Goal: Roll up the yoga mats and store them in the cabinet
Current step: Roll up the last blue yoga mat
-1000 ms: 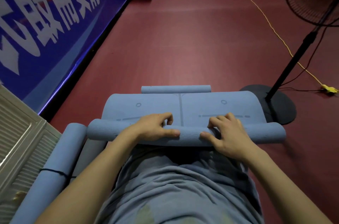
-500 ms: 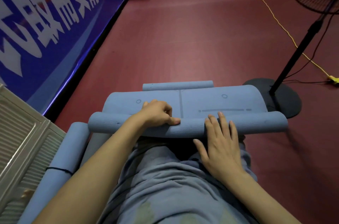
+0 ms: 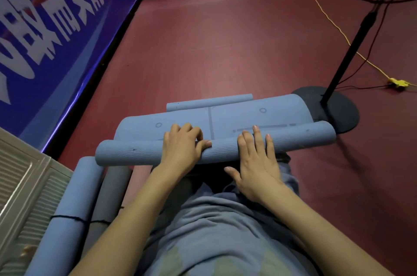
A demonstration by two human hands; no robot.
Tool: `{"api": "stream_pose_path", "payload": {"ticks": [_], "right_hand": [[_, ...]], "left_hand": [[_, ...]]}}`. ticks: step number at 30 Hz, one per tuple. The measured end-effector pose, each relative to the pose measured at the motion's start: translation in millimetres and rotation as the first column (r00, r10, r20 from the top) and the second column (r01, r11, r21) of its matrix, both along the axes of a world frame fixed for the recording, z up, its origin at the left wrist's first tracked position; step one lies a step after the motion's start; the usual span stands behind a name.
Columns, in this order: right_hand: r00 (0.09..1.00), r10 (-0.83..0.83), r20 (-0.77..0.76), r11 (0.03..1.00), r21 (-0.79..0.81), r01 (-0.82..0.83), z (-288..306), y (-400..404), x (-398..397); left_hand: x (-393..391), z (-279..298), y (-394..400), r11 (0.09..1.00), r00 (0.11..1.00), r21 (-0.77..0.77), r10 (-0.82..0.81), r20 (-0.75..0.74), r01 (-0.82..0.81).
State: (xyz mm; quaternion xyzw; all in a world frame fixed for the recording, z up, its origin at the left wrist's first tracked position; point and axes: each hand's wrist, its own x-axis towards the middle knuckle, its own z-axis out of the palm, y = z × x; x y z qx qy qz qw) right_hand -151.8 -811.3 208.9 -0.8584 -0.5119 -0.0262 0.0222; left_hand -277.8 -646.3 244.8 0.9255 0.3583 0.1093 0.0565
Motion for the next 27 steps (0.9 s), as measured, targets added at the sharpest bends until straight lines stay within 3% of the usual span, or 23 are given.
{"api": "stream_pose_path", "payload": {"ticks": [5, 8, 14, 18, 21, 27], "right_hand": [[0.999, 0.016, -0.045, 0.999, -0.028, -0.017, 15, 6, 6], [0.998, 0.032, -0.063, 0.998, -0.059, -0.036, 21, 14, 15], [0.994, 0.101, -0.034, 0.989, -0.105, -0.104, 28, 25, 29], [0.993, 0.116, -0.024, 0.984, -0.137, -0.118, 33, 35, 39], [0.994, 0.111, 0.021, 0.981, -0.162, -0.107, 34, 43, 43], [0.997, 0.077, -0.018, 0.993, -0.089, -0.078, 37, 63, 55]], "left_hand": [[-20, -12, -19, 0.967, 0.994, 0.255, -0.05, 0.095, 0.025], [-29, -25, -34, 0.95, 0.998, 0.308, -0.055, -0.013, 0.057], [-20, -43, -28, 0.948, 0.997, 0.317, 0.007, -0.081, 0.019], [-8, -42, -3, 0.935, 0.997, 0.348, -0.049, -0.058, 0.066], [1, -35, 18, 0.925, 0.987, 0.355, -0.095, -0.129, 0.136], [26, 1, 41, 0.98, 0.934, 0.123, -0.106, -0.341, 0.156]]}}
